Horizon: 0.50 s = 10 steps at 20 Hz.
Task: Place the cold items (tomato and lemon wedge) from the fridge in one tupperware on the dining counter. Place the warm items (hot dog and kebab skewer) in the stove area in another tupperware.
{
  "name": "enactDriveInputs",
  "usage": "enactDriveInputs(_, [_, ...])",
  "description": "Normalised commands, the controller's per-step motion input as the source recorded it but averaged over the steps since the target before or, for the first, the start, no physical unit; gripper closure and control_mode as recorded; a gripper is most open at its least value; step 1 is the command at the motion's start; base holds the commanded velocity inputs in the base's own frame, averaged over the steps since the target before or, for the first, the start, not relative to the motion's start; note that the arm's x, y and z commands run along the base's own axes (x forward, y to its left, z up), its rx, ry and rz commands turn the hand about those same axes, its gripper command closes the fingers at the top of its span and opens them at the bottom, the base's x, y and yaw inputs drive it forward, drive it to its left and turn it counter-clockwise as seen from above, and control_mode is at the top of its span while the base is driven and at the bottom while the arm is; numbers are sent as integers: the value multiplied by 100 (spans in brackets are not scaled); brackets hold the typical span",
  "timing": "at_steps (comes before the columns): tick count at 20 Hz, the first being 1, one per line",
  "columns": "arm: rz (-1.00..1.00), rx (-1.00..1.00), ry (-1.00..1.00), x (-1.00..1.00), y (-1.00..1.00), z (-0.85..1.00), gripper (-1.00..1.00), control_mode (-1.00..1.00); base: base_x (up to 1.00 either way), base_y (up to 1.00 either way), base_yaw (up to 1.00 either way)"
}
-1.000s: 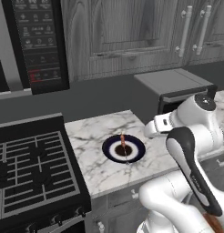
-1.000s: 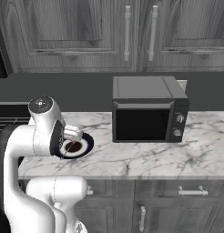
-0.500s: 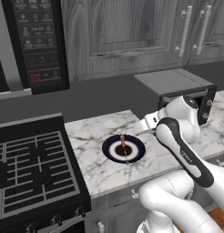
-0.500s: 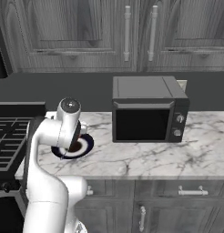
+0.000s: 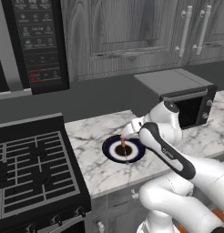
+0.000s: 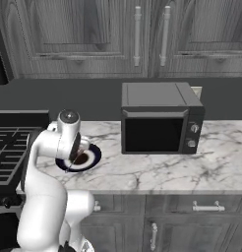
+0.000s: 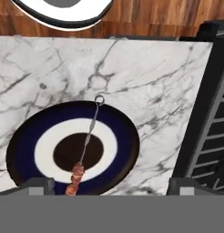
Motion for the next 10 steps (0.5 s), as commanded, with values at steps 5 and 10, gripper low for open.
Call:
enactDriveInputs(5, [-19, -9, 5, 4, -3, -39, -100, -100, 0, 0, 0])
enactDriveInputs(10, [-17, -12, 3, 19, 0, -40, -100, -100, 0, 0, 0])
